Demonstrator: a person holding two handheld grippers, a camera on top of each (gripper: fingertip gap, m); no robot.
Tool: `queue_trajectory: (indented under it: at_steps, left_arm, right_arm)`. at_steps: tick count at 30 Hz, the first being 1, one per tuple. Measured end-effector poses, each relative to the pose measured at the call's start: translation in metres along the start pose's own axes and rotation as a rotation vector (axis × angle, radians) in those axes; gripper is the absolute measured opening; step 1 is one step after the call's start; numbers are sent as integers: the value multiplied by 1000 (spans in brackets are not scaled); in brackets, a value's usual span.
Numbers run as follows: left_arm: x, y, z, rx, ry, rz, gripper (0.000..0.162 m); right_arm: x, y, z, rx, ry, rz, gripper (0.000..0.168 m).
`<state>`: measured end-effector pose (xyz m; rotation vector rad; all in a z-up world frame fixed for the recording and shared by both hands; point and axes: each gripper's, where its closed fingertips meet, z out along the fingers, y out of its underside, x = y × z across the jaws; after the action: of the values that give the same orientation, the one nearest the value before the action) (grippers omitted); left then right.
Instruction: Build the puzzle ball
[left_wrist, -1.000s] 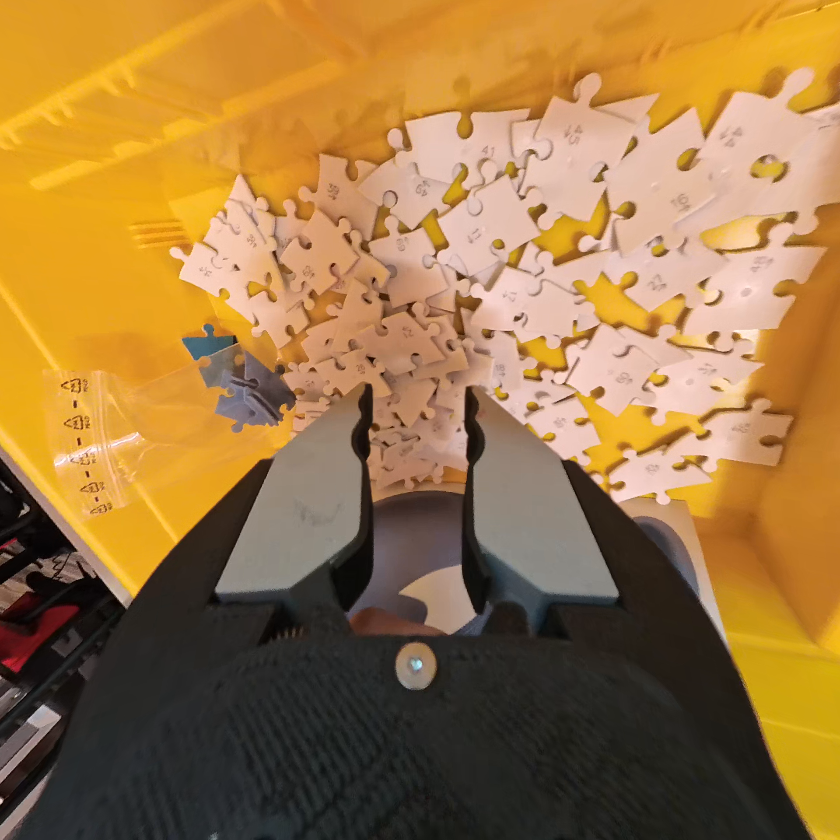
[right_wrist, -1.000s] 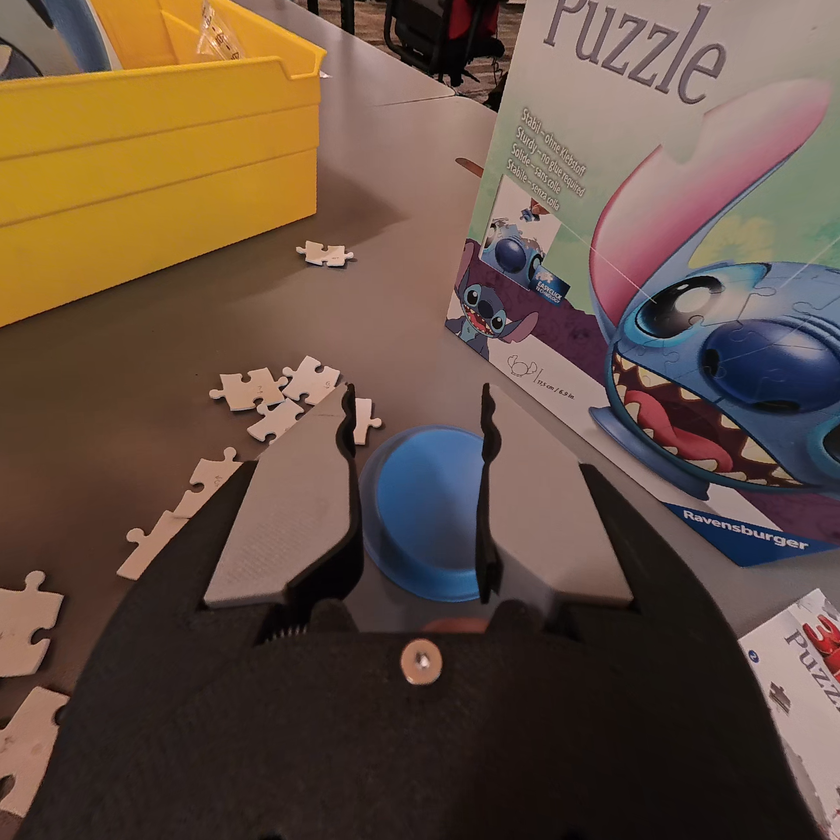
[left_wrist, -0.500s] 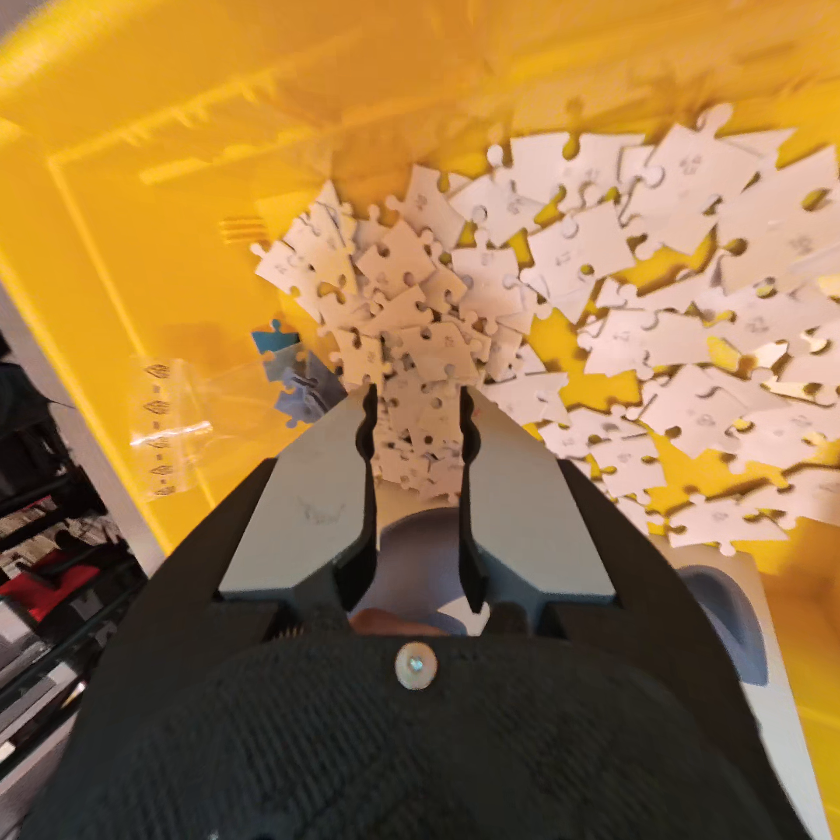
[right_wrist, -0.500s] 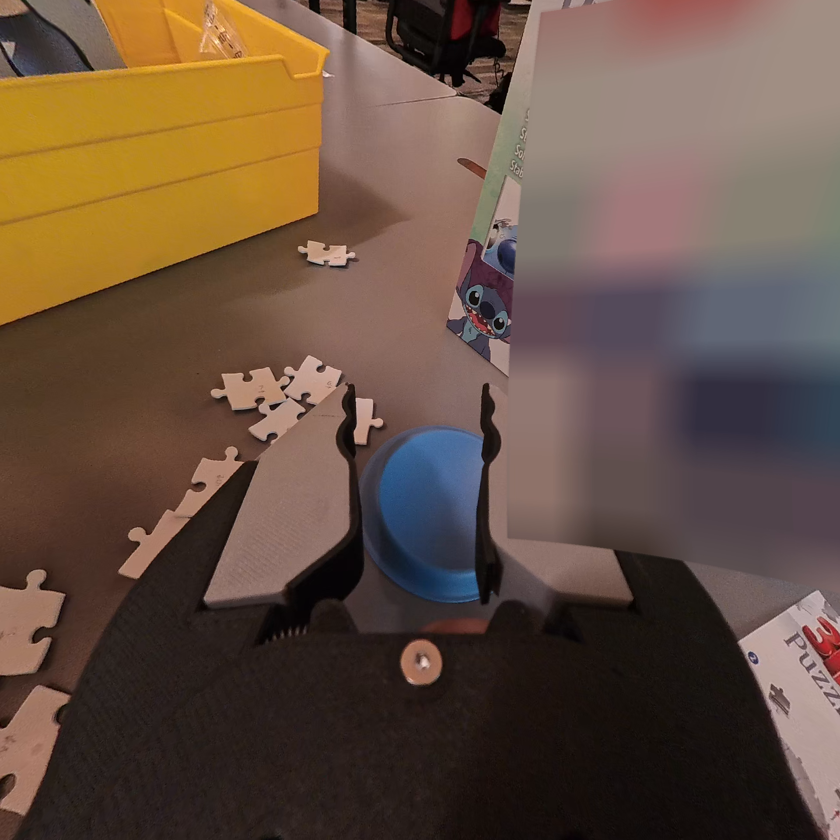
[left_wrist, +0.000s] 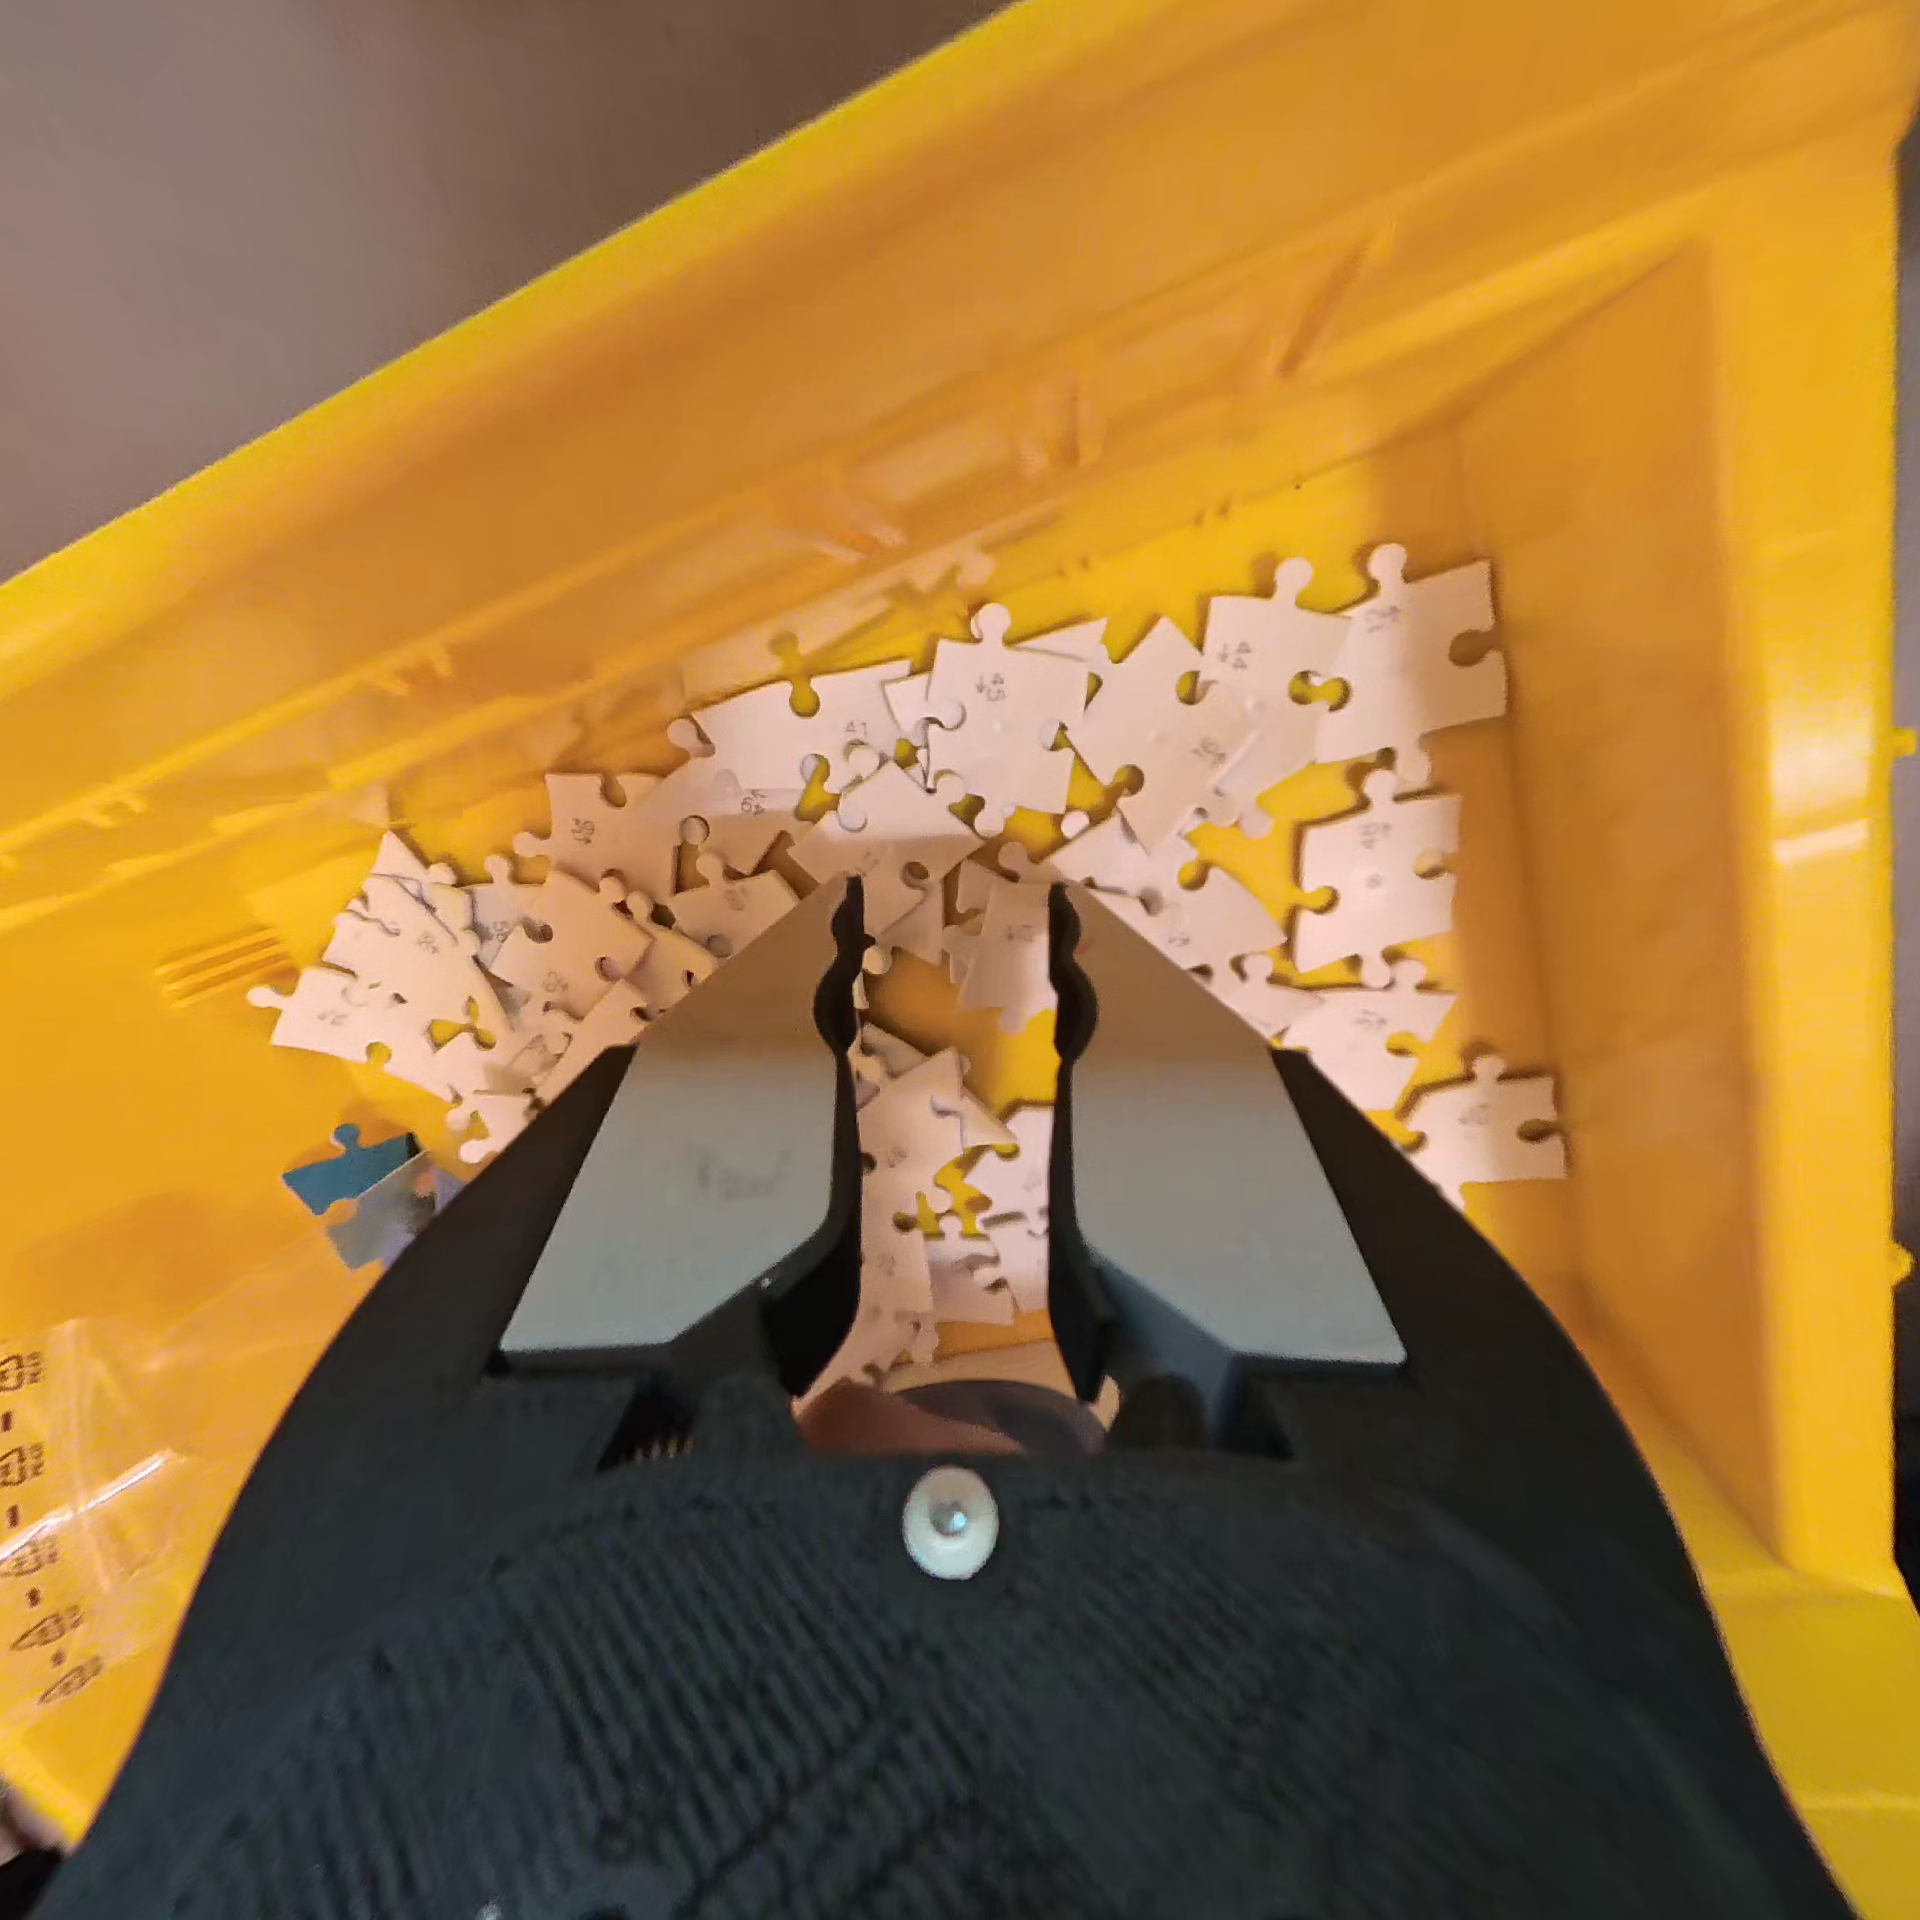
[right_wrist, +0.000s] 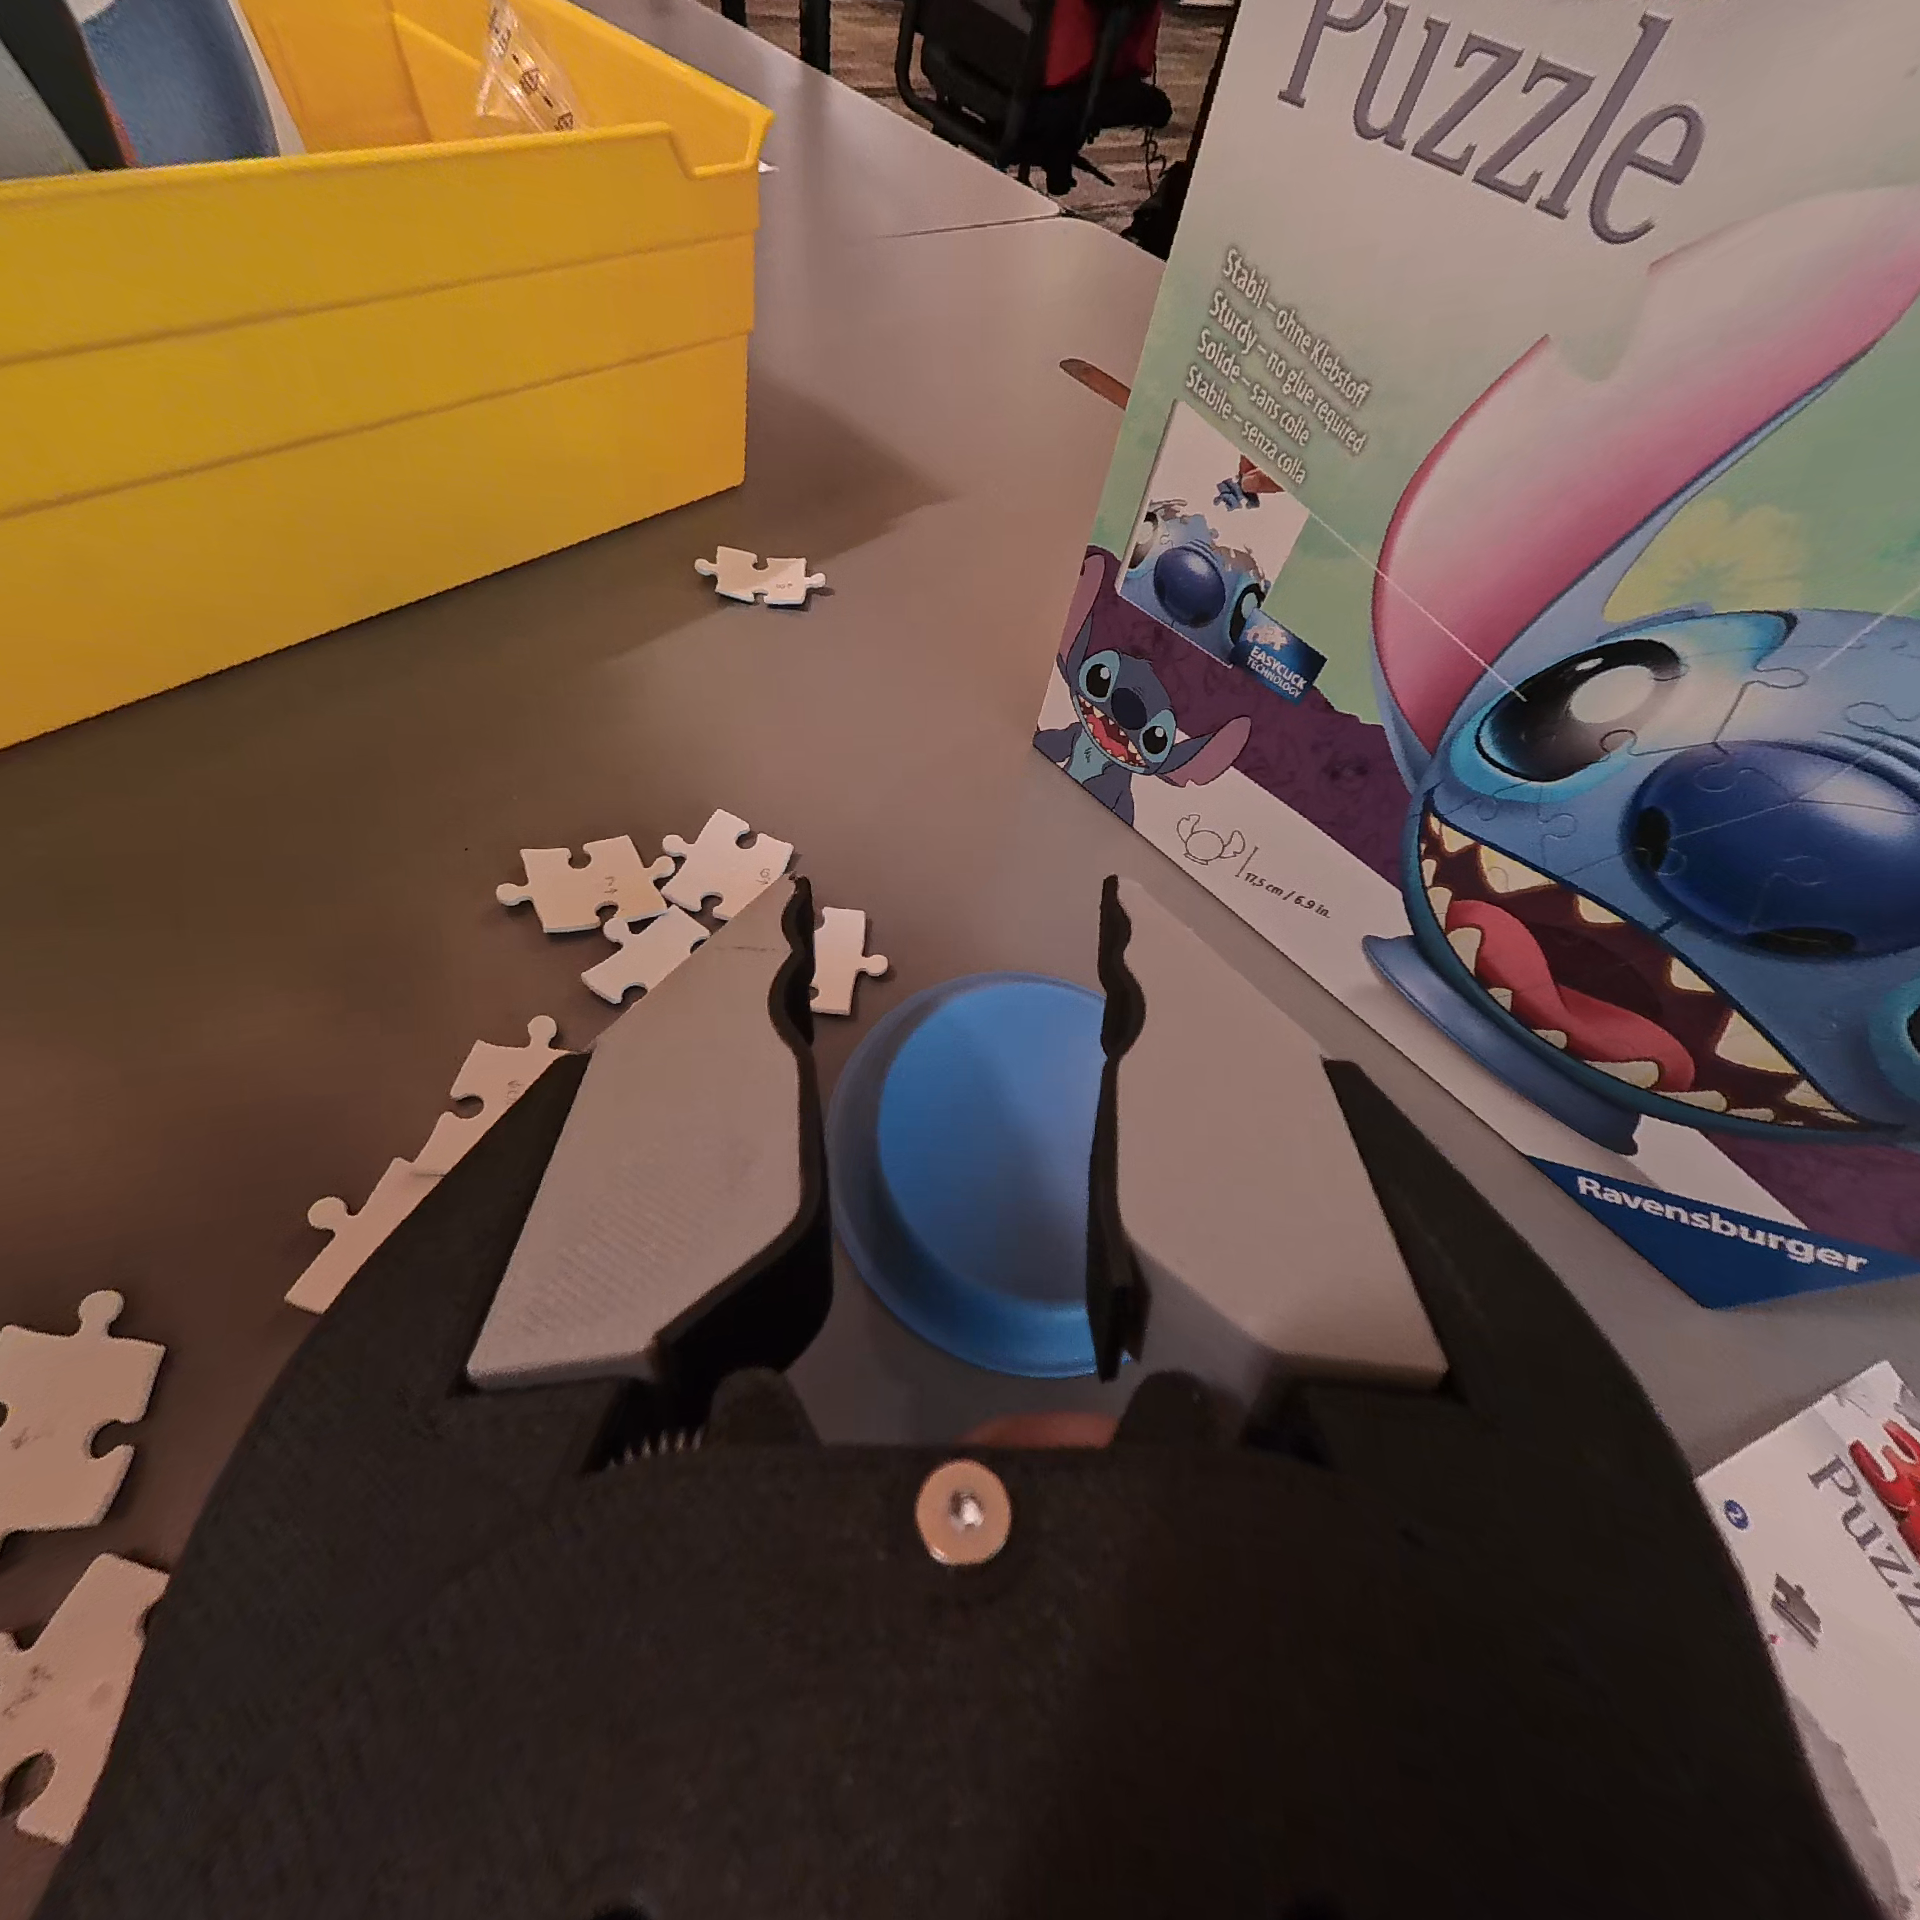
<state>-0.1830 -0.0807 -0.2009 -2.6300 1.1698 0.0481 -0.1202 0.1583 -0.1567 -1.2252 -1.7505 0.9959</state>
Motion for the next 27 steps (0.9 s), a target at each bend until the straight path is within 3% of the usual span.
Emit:
queue_trajectory:
  at_steps: [3, 13, 16, 25, 27]
  left_arm:
    - [2, -3, 1, 45, 32, -13, 43]
    - [25, -1, -1, 52, 158, 9, 51]
    - [36, 4, -5, 56, 211, 44, 49]
    - [27, 18, -7, -41, 175, -19, 43]
    - [28, 23, -9, -70, 160, -10, 32]
  right_arm:
    - [-1, 1, 1, -4, -1, -6, 52]
    - [-2, 1, 1, -6, -1, -8, 52]
    - [-2, 1, 1, -5, -3, -10, 52]
    - [-4, 1, 1, -7, -7, -17, 52]
    - [-4, 1, 1, -7, -7, -17, 52]
